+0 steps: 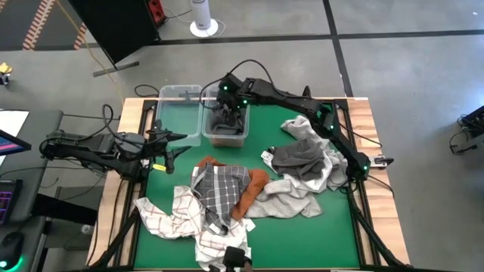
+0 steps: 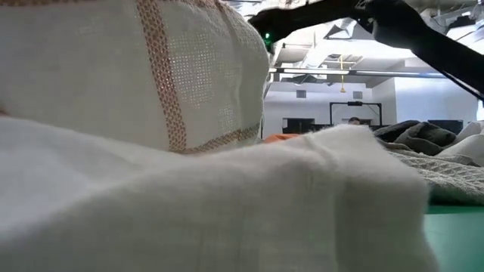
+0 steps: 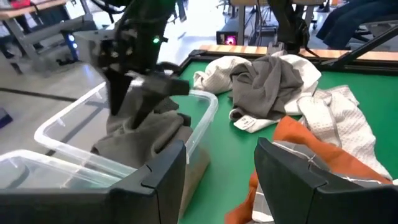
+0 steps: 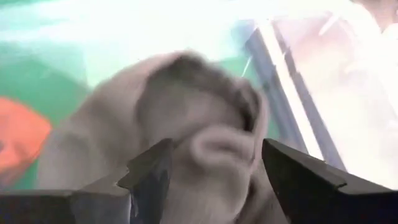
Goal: Sort towels by color in basket
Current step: Put the dark gray towel into the right transparent bin
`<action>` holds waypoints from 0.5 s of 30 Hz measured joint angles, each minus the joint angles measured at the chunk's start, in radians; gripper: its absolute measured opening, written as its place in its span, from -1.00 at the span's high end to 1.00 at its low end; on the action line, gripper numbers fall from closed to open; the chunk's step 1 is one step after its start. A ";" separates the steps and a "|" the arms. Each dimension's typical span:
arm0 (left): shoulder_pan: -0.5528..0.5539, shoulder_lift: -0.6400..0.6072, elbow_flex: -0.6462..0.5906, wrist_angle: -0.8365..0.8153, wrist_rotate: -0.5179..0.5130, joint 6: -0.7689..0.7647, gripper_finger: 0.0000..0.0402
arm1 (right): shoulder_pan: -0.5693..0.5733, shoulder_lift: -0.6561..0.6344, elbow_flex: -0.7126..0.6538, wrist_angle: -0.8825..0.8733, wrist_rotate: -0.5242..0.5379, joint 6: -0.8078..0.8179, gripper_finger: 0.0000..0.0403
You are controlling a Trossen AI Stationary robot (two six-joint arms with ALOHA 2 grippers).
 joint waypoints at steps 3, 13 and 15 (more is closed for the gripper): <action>0.000 0.000 0.000 0.033 0.001 0.029 0.10 | -0.007 0.060 -0.004 -0.022 -0.002 -0.002 -0.42; 0.000 0.000 0.000 0.044 0.008 0.058 0.10 | 0.020 -0.022 -0.003 -0.065 0.001 -0.012 -0.42; 0.000 0.000 0.000 0.048 0.008 0.054 0.10 | 0.021 -0.049 -0.004 -0.061 0.001 -0.010 -0.42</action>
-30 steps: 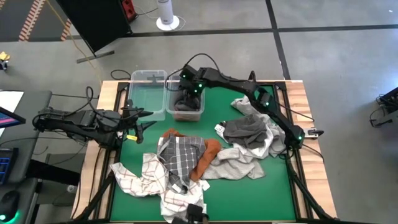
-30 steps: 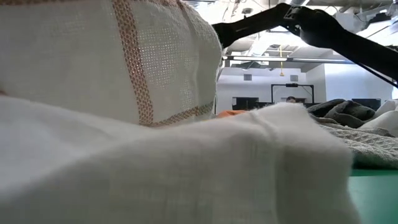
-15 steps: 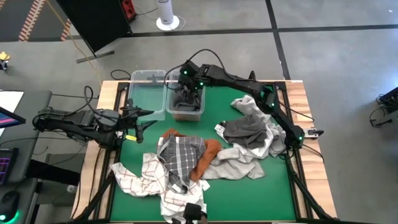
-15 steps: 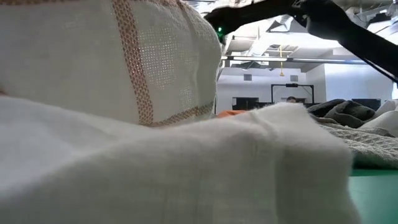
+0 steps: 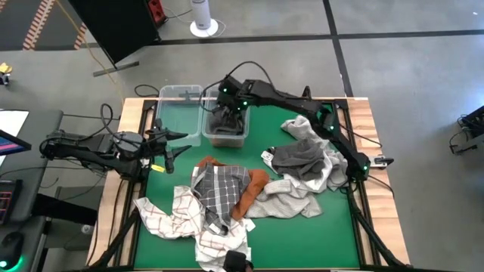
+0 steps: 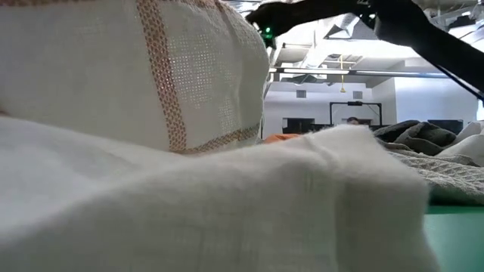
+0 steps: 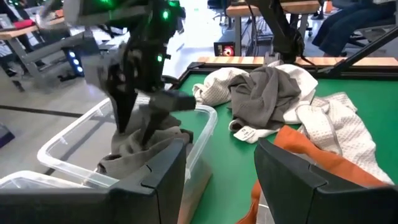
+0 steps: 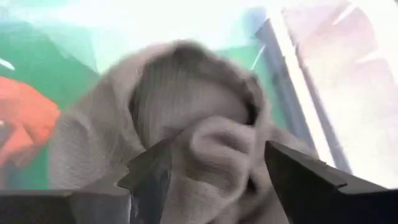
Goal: Sort towels by color in basket
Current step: Put the dark gray towel into the right transparent bin
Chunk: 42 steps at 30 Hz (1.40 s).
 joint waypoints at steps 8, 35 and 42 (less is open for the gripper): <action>0.000 0.000 0.000 0.000 0.000 0.001 0.10 | 0.000 -0.042 0.001 -0.005 0.000 0.047 -0.42; 0.000 0.000 0.000 -0.007 -0.001 -0.002 0.10 | -0.001 -0.041 0.017 -0.040 0.060 0.009 -0.42; 0.000 0.000 0.000 -0.001 -0.002 -0.003 0.10 | 0.007 0.051 0.017 0.007 0.044 -0.018 -0.42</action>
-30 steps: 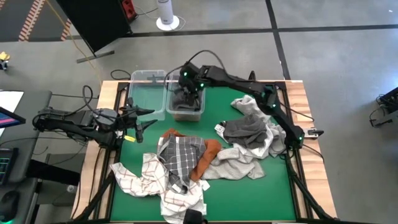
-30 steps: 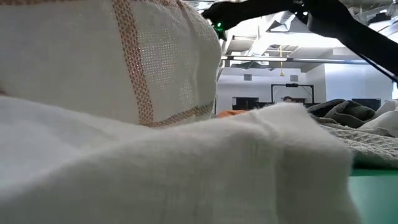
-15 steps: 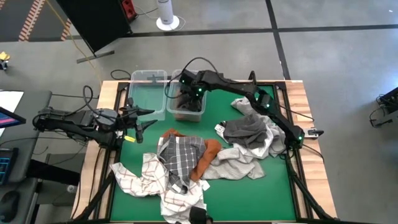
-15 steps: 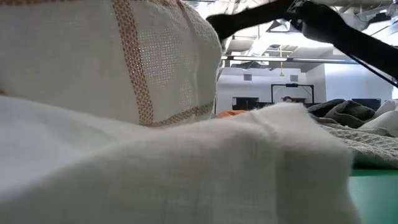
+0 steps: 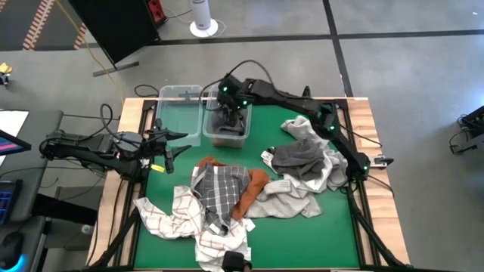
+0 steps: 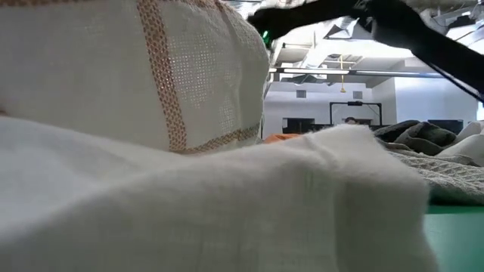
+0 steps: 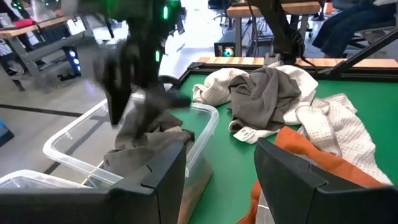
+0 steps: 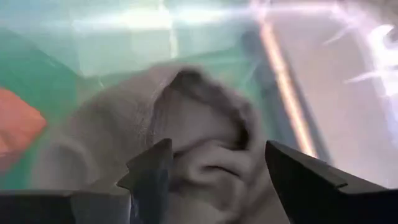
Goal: Sort towels by color in basket
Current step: Put the dark gray towel into the right transparent bin
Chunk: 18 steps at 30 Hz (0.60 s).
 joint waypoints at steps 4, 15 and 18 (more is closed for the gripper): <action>0.000 0.000 0.000 0.000 -0.001 0.005 0.10 | 0.002 0.097 -0.003 -0.037 -0.045 -0.004 -0.42; 0.000 0.000 0.000 -0.002 -0.002 0.010 0.10 | 0.000 0.043 0.001 -0.042 -0.047 -0.015 -0.42; 0.000 0.000 0.000 -0.002 -0.002 0.010 0.10 | 0.000 -0.034 0.004 -0.008 -0.033 -0.014 -0.42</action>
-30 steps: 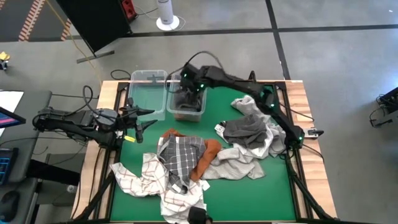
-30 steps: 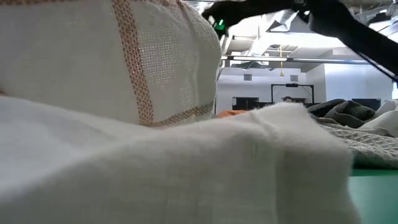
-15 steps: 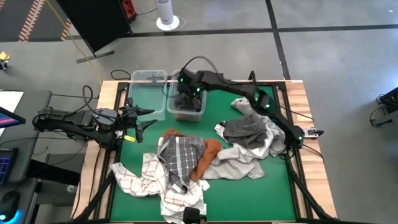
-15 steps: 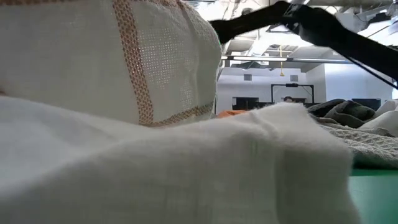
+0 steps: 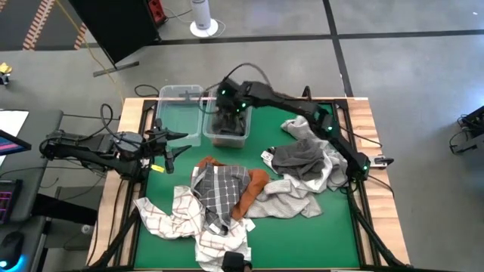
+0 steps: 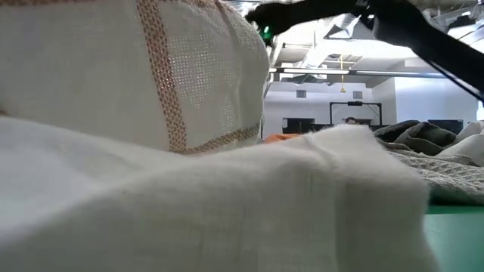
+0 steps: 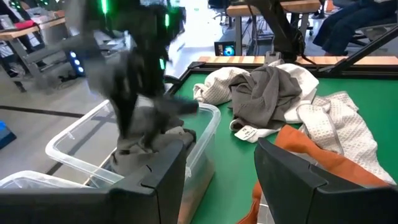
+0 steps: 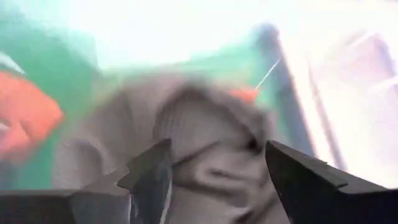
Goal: Sort towels by color in basket
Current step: Put the dark gray towel into the right transparent bin
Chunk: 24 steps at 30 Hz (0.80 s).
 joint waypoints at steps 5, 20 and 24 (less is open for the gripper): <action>0.000 0.000 0.000 0.001 0.000 -0.002 0.10 | -0.006 -0.063 0.000 0.027 0.006 0.034 -0.42; 0.000 0.000 0.000 -0.007 0.001 -0.006 0.10 | -0.005 0.166 0.000 -0.036 -0.073 0.025 -0.42; 0.001 0.000 0.000 -0.007 -0.003 0.000 0.10 | -0.009 0.103 -0.001 -0.026 -0.069 0.021 -0.42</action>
